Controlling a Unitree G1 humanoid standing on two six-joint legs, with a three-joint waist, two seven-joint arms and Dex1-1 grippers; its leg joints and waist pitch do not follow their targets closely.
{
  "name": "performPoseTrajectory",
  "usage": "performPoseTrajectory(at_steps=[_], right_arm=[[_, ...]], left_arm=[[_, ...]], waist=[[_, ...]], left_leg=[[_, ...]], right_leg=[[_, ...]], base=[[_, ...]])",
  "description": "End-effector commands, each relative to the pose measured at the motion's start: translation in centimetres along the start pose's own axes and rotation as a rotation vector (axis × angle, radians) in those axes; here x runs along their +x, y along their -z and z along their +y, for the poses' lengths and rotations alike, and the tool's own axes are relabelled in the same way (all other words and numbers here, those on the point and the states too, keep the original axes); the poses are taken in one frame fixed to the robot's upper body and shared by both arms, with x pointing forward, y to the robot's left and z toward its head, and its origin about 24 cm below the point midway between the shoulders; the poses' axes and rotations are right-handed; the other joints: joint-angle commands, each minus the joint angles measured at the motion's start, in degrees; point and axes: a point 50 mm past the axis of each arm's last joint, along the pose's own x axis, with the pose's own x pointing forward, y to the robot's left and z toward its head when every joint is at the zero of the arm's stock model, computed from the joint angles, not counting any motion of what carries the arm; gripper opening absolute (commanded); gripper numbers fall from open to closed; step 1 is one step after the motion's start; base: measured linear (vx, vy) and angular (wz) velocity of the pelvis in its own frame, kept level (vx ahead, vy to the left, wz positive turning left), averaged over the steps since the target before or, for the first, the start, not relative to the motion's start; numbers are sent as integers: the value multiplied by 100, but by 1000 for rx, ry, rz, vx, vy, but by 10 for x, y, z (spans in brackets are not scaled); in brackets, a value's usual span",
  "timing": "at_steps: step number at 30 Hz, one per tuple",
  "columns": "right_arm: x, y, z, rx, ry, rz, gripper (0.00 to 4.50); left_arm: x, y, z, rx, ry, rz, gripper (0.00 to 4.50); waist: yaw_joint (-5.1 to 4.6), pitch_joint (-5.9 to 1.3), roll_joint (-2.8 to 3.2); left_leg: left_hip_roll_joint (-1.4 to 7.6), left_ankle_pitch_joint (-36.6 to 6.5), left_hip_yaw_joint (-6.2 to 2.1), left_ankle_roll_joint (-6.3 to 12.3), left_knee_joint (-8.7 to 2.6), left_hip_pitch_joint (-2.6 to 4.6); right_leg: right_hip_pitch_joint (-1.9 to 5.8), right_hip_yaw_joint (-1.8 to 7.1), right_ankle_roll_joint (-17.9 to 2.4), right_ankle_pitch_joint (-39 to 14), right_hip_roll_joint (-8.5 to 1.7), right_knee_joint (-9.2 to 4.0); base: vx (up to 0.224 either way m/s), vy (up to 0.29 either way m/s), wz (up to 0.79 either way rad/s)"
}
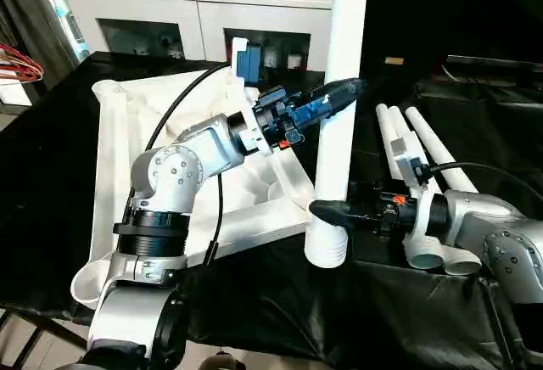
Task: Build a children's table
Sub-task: Pick table leg
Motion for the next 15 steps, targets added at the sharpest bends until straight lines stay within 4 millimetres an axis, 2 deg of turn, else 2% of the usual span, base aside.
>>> performPoseTrajectory(at_steps=[1, 7, 8, 10, 12, 13, 15], right_arm=[[1, -1, 2, -2, 13, -7, 207], [5, -2, 1, -1, 50, -33, 189], [5, -2, 0, -5, 59, -38, 189], [8, -6, -3, -29, 114, -54, 189], [9, -6, -3, -34, 124, -58, 188], [12, -9, -6, -48, 178, -76, 188], [14, -10, -9, -55, 225, -87, 188]], left_arm=[[7, -5, -8, 5, 69, -8, 174], [6, -2, -6, 19, 37, -3, 174], [6, -2, -6, 23, 26, -7, 230], [6, 1, 0, 45, -64, 8, 244], [6, 2, 1, 67, -82, 19, 262], [7, 8, 6, 152, -195, 77, 273], [8, 11, 11, 213, -294, 94, 281]], waist=[[4, -434, -70], [9, -436, -64], [3, -435, -67], [-2, -437, -75], [2, -435, -72], [-4, -435, -83], [-27, -433, -86]], left_leg=[[431, -537, -183, 329, -316, 179], [437, -558, -187, 294, -321, 186], [434, -576, -187, 276, -326, 180], [446, -567, -187, 234, -328, 185], [441, -591, -186, 220, -332, 190], [451, -582, -198, 212, -341, 184], [445, -589, -189, 172, -346, 184]], right_leg=[[247, 302, -1316, -134, -609, -404], [241, 302, -1309, -128, -606, -399], [244, 300, -1296, -155, -602, -398], [235, 305, -1303, -113, -608, -393], [236, 306, -1268, -159, -608, -404], [241, 308, -1230, -164, -608, -403], [239, 315, -1120, -190, -601, -407]], base=[[0, 0, 0], [0, 0, 0], [0, 0, 0], [0, 0, 0], [0, 0, 0], [0, 0, 0], [0, 0, 0]])
